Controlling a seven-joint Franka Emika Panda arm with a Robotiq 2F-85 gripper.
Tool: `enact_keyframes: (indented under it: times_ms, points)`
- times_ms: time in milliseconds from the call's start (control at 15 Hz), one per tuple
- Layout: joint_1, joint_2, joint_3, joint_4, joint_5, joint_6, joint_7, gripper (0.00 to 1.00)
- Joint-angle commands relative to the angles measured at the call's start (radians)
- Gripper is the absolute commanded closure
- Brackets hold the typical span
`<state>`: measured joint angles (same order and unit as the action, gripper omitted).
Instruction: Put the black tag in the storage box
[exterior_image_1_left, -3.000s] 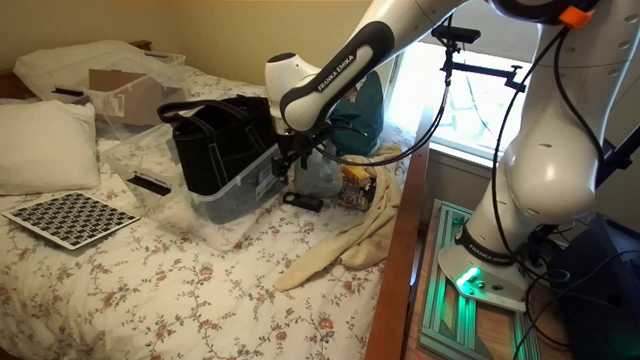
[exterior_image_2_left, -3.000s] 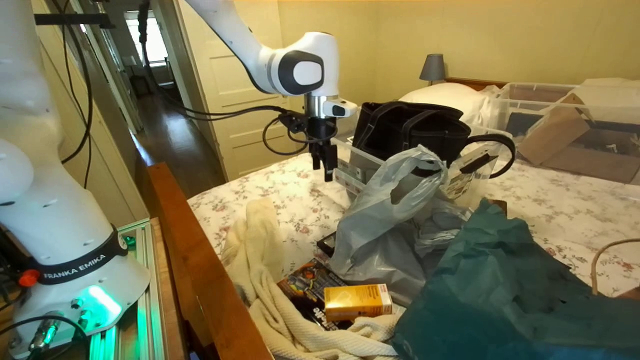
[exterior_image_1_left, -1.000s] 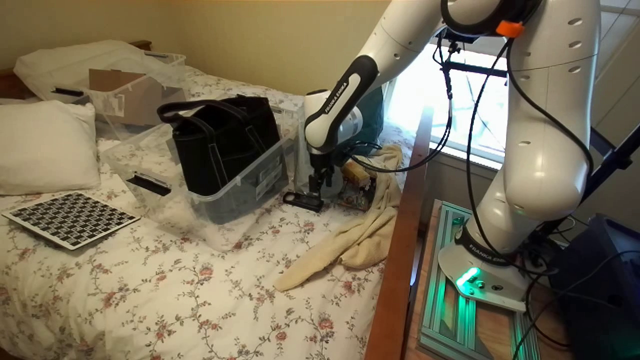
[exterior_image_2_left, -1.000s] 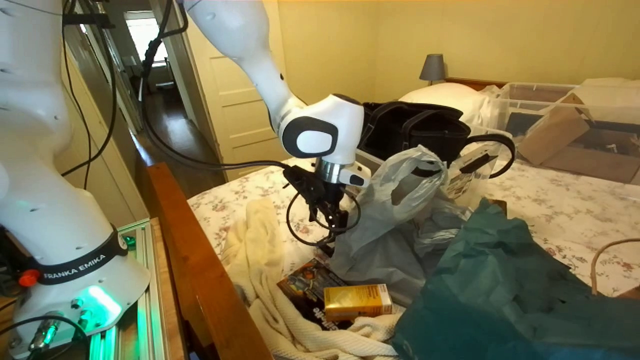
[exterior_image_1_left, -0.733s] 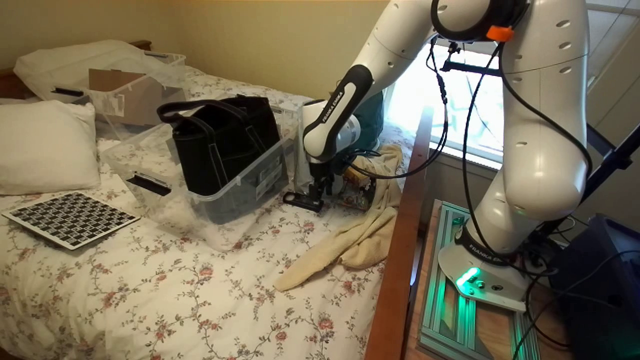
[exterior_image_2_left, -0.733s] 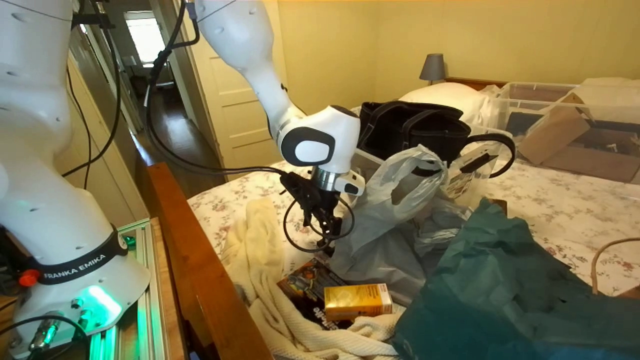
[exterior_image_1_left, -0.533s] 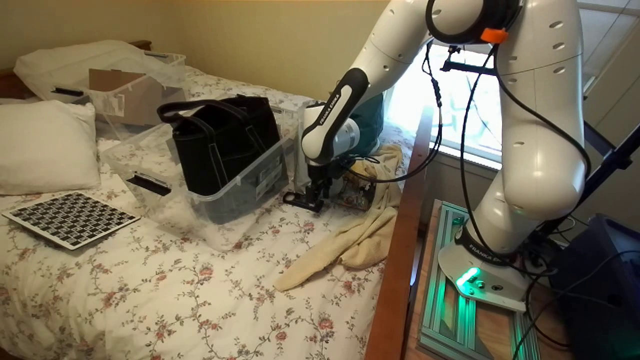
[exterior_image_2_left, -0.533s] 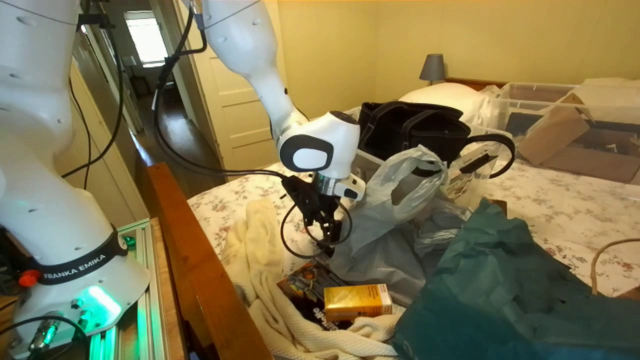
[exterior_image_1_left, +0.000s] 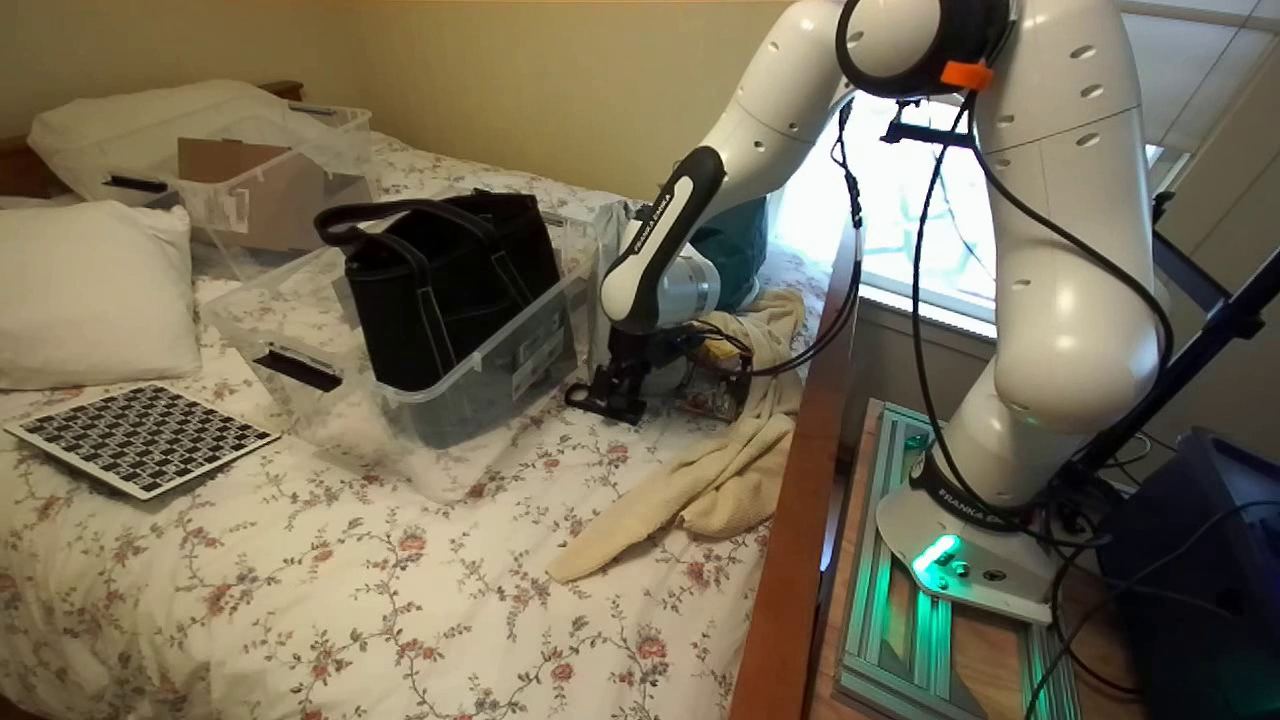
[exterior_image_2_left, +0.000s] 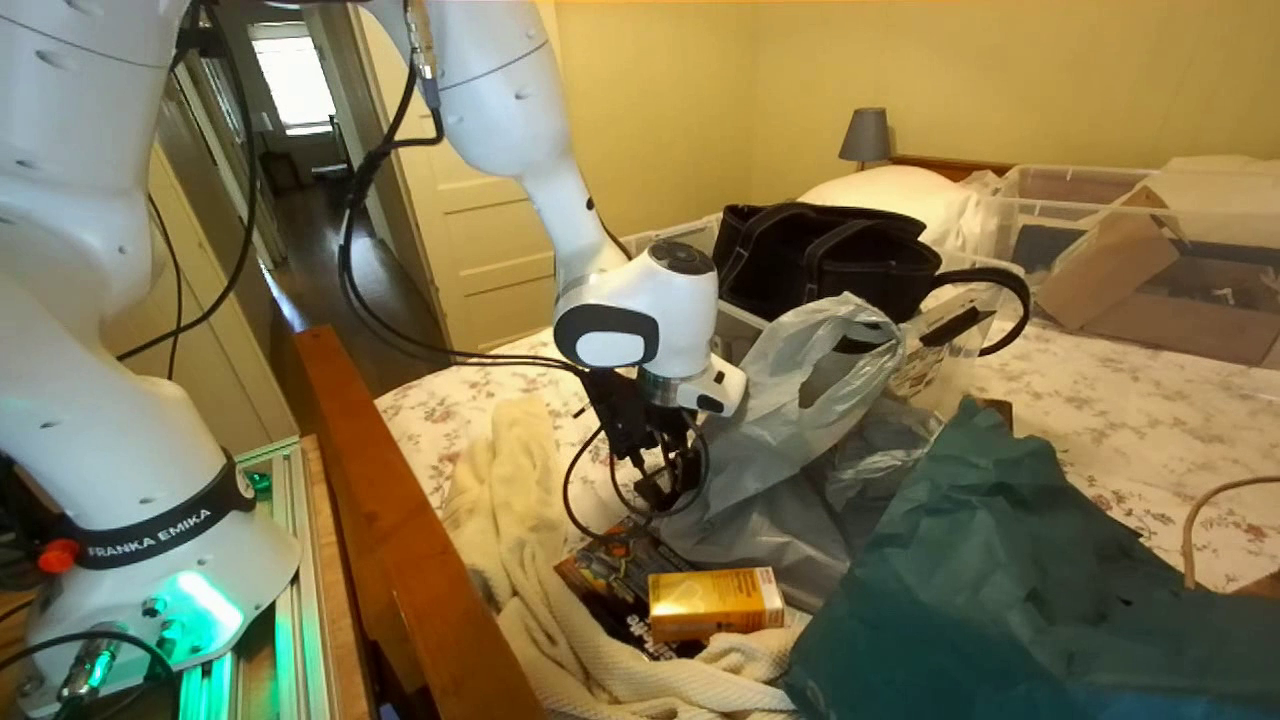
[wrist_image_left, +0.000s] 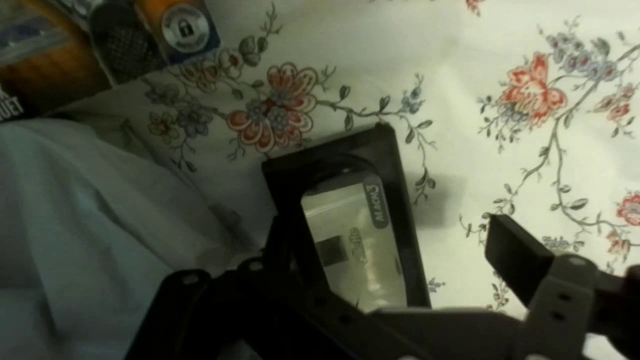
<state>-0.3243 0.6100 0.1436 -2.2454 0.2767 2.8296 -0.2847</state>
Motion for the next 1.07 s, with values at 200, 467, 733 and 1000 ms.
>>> enact_keyframes:
  times_ms: [200, 467, 733, 1000]
  points:
    - [0.004, 0.043, 0.009, 0.020, -0.018, 0.092, 0.049, 0.00]
    - [0.002, 0.044, 0.008, 0.022, -0.024, 0.086, 0.051, 0.40]
    - [0.011, 0.043, -0.003, 0.024, -0.031, 0.084, 0.057, 0.58]
    - [0.024, 0.039, -0.017, 0.025, -0.040, 0.082, 0.064, 0.23]
